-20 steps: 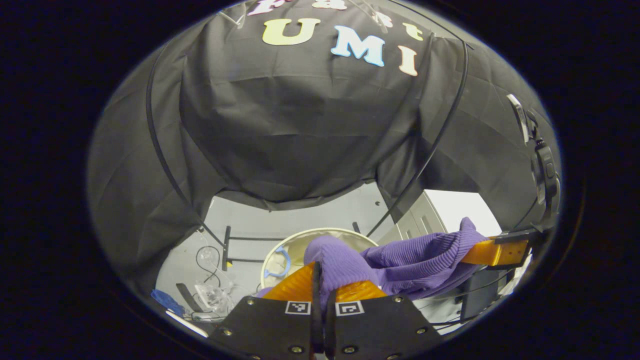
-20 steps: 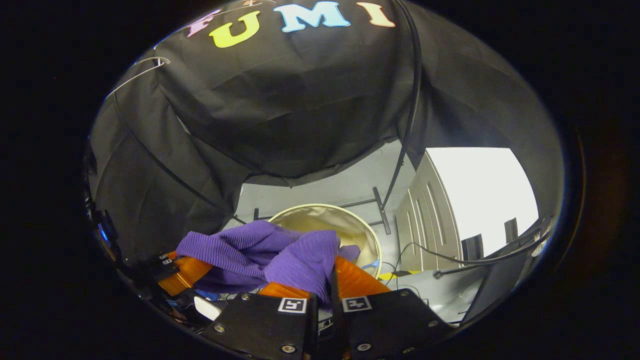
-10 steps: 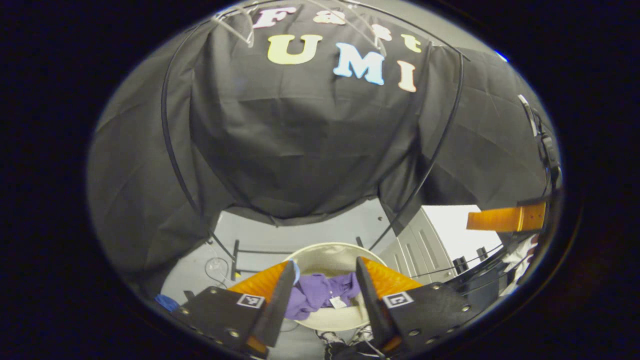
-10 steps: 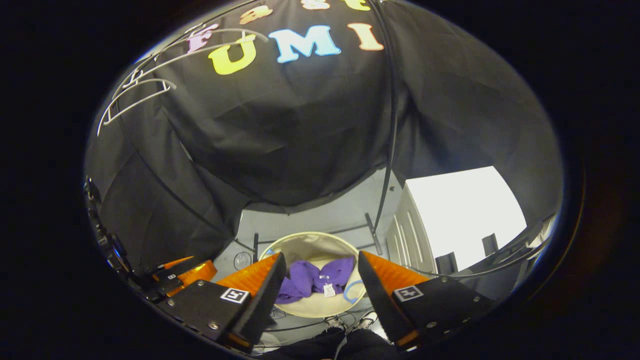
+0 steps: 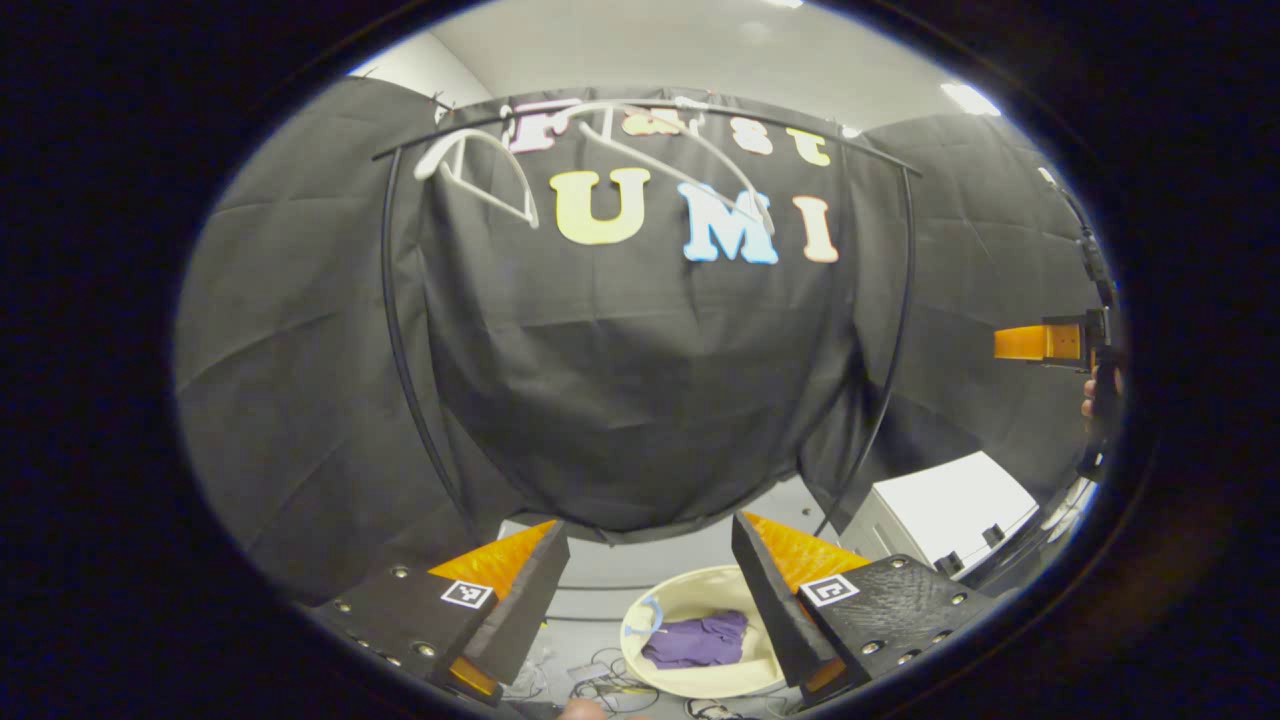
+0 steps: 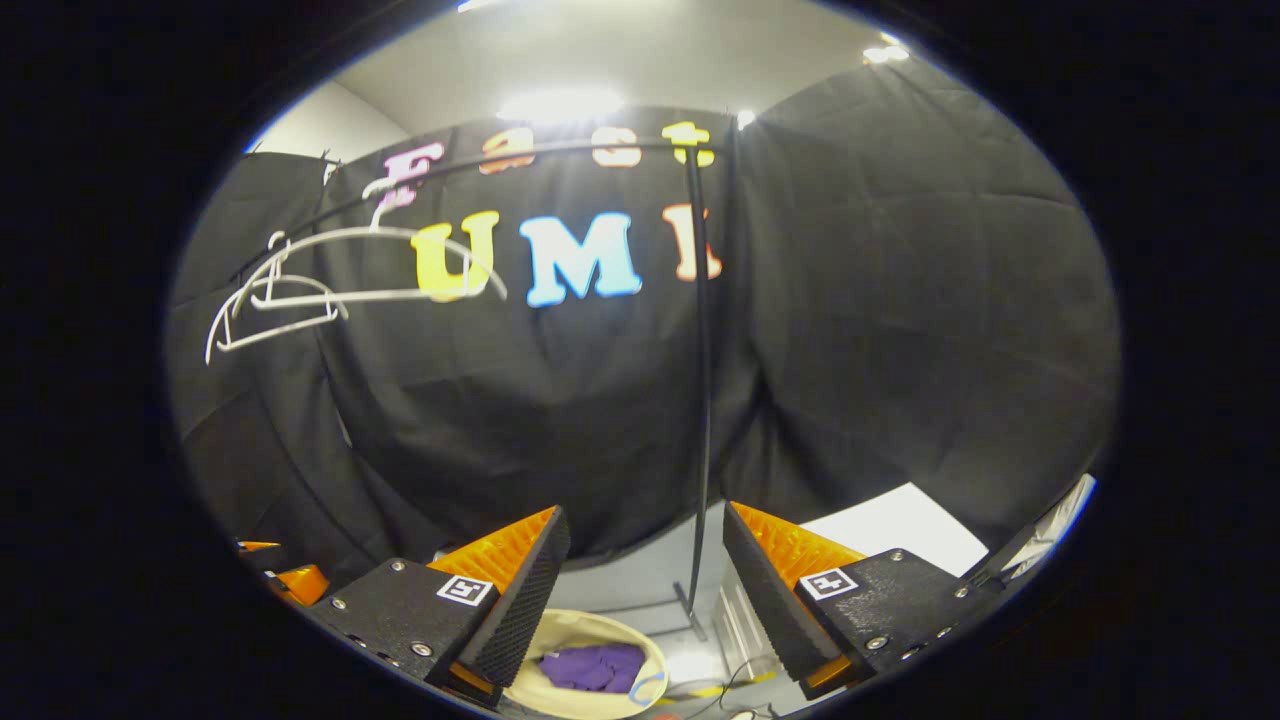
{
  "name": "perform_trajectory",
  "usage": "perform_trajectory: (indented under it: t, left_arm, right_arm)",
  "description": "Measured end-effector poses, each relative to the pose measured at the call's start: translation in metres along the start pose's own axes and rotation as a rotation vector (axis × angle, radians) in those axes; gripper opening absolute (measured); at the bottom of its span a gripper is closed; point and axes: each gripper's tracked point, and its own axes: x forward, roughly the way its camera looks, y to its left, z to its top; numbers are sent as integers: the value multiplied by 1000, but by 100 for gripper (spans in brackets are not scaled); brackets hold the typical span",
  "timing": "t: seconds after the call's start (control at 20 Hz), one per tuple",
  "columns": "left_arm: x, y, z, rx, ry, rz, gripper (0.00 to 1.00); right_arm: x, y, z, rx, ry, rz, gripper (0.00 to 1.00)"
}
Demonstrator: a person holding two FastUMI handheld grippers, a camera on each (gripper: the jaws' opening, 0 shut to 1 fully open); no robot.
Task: Grasp the clothes on the hanger with both hands and then place them into the laundry hamper below.
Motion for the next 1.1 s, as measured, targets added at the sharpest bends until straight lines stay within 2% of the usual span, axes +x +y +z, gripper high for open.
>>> perform_trajectory:
  t: [0.15,0.25,0.3,0.35,0.4,0.45,0.5,0.55,0.65,0.8,0.85,0.9,1.0,1.1]
  left_arm:
    - [-20,-10,60,-9,-105,26,100]
    - [-36,-18,101,-4,-184,47,100]
    - [-44,-25,122,-11,-216,56,100]
    - [-50,-34,140,-25,-245,63,100]
    - [-57,-42,157,-44,-263,69,100]
    - [-68,-51,178,-62,-283,71,100]
    - [-78,-60,197,-80,-304,76,100]
    - [-89,-68,204,-97,-322,83,100]
    - [-113,-85,219,-120,-363,98,100]
    - [-143,-99,230,-143,-422,148,89]
    - [-149,-105,230,-150,-440,163,92]
    - [-155,-110,229,-161,-455,180,94]
    - [-161,-121,222,-188,-480,205,99]
    - [-165,-129,214,-207,-484,223,99]
  right_arm:
    - [-15,-30,47,-9,-123,-16,95]
    - [-25,-50,76,-30,-199,-14,95]
    - [-27,-58,92,-46,-228,-11,91]
    - [-29,-67,102,-63,-251,-10,91]
    - [-31,-79,111,-75,-264,-12,95]
    - [-32,-91,119,-86,-280,-11,91]
    - [-33,-103,129,-91,-303,-14,92]
    - [-35,-117,136,-85,-318,-16,91]
    - [-38,-136,138,-40,-318,10,95]
    - [-38,-174,140,17,-325,36,95]
    - [-36,-189,142,19,-339,33,91]
    - [-33,-204,143,15,-346,24,95]
    - [-22,-231,143,-9,-350,-4,95]
    - [-13,-248,141,-25,-342,-14,95]
